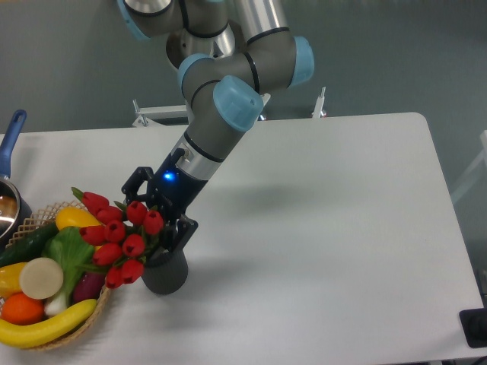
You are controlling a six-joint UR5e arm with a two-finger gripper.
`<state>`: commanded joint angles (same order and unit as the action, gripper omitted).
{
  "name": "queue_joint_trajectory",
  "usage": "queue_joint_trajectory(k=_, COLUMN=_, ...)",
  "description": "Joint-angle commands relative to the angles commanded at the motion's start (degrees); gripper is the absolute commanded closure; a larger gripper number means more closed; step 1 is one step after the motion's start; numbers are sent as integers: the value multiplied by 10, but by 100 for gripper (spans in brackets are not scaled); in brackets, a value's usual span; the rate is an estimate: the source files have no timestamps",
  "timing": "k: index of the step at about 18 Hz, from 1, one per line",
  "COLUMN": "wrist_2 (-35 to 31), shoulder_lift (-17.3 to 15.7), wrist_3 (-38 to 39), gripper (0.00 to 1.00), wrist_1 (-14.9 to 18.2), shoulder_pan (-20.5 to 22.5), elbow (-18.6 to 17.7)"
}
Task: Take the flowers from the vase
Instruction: 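Close the gripper on the tulip stems, then lift the tulip bunch up out of the vase and away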
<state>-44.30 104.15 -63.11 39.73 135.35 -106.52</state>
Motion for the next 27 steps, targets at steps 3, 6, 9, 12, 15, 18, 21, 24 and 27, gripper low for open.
queue_joint_trajectory(k=3, wrist_2=0, shoulder_lift=-1, wrist_3=0, gripper=55, wrist_1=-1, shoulder_pan=1, elbow=-1)
queue_joint_trajectory(k=6, wrist_2=0, shoulder_lift=-2, wrist_3=0, gripper=64, wrist_1=-1, shoulder_pan=1, elbow=2)
queue_joint_trajectory(k=9, wrist_2=0, shoulder_lift=-3, wrist_3=0, gripper=66, wrist_1=0, shoulder_pan=3, elbow=4)
queue_joint_trajectory(k=12, wrist_2=0, shoulder_lift=-3, wrist_3=0, gripper=66, wrist_1=-1, shoulder_pan=4, elbow=4)
queue_joint_trajectory(k=15, wrist_2=3, shoulder_lift=-4, wrist_3=1, gripper=66, wrist_1=0, shoulder_pan=7, elbow=6)
queue_joint_trajectory(k=18, wrist_2=18, shoulder_lift=-14, wrist_3=5, gripper=66, wrist_1=0, shoulder_pan=11, elbow=10)
queue_joint_trajectory(k=21, wrist_2=32, shoulder_lift=-27, wrist_3=46, gripper=66, wrist_1=0, shoulder_pan=18, elbow=14)
queue_joint_trajectory(k=24, wrist_2=40, shoulder_lift=-31, wrist_3=69, gripper=66, wrist_1=0, shoulder_pan=19, elbow=23)
queue_joint_trajectory(k=27, wrist_2=42, shoulder_lift=-33, wrist_3=86, gripper=66, wrist_1=0, shoulder_pan=21, elbow=32)
